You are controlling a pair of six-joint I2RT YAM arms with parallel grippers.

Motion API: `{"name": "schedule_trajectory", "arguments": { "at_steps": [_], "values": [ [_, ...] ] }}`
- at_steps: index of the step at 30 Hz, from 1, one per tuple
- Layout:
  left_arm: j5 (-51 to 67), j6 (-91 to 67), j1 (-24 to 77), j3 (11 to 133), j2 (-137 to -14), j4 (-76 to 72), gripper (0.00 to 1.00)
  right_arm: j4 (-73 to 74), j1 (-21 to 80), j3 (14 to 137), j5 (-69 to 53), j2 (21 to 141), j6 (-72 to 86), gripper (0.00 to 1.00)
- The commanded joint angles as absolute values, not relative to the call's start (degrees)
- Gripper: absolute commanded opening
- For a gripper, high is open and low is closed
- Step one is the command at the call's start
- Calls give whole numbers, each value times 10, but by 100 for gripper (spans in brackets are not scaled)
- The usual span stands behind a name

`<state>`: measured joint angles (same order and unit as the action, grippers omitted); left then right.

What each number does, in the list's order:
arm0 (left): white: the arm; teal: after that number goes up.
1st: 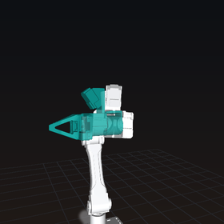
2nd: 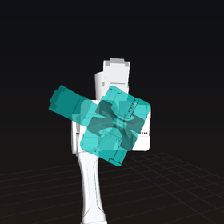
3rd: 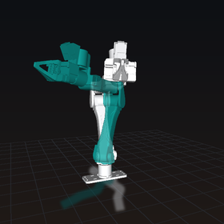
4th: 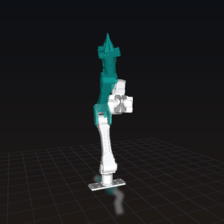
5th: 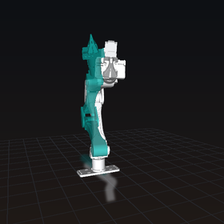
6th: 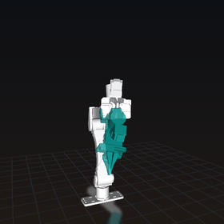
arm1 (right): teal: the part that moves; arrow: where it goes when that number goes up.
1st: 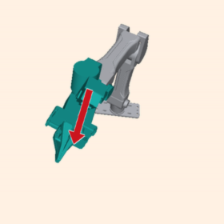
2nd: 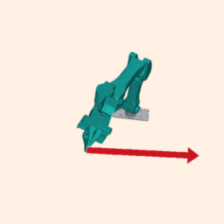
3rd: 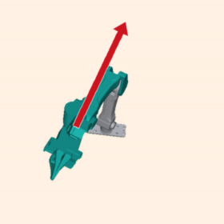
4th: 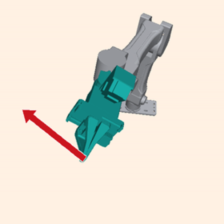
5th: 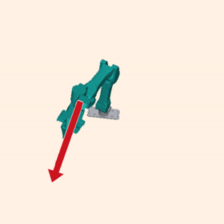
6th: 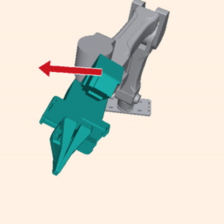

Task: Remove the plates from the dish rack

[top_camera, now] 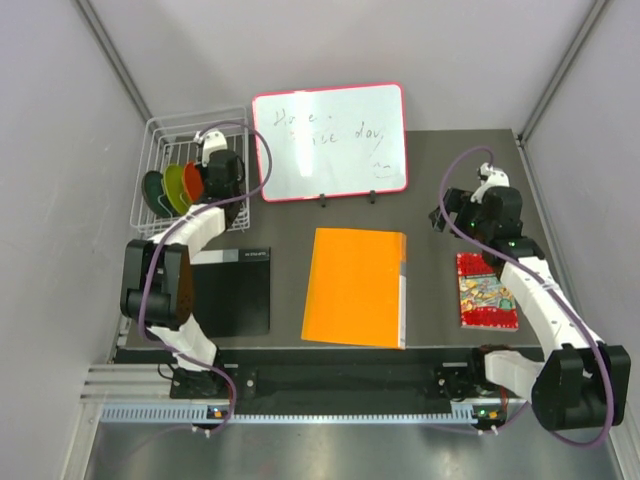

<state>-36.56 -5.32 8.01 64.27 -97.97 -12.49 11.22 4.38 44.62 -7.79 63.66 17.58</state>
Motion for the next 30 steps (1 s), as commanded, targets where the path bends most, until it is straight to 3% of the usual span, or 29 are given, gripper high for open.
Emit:
{"name": "schedule_trajectory", "arguments": {
  "at_steps": [1,6,14,18,22,30],
  "values": [
    [-464,-20,76,670,-924,-167,0,112,52,445,-76,602,183,89],
    [-482,-29,81,677,-904,-143,0,125,53,445,-76,582,184,89],
    [-411,-98,98,699,-843,-55,0,134,54,443,-83,561,189,90],
    [-290,-169,110,711,-789,13,0,110,56,438,-132,558,206,90],
    [-75,-273,114,695,-750,28,0,67,86,441,-178,570,247,90],
    [135,-397,172,613,-739,-71,0,-102,157,422,-226,622,340,90]
  ]
}}
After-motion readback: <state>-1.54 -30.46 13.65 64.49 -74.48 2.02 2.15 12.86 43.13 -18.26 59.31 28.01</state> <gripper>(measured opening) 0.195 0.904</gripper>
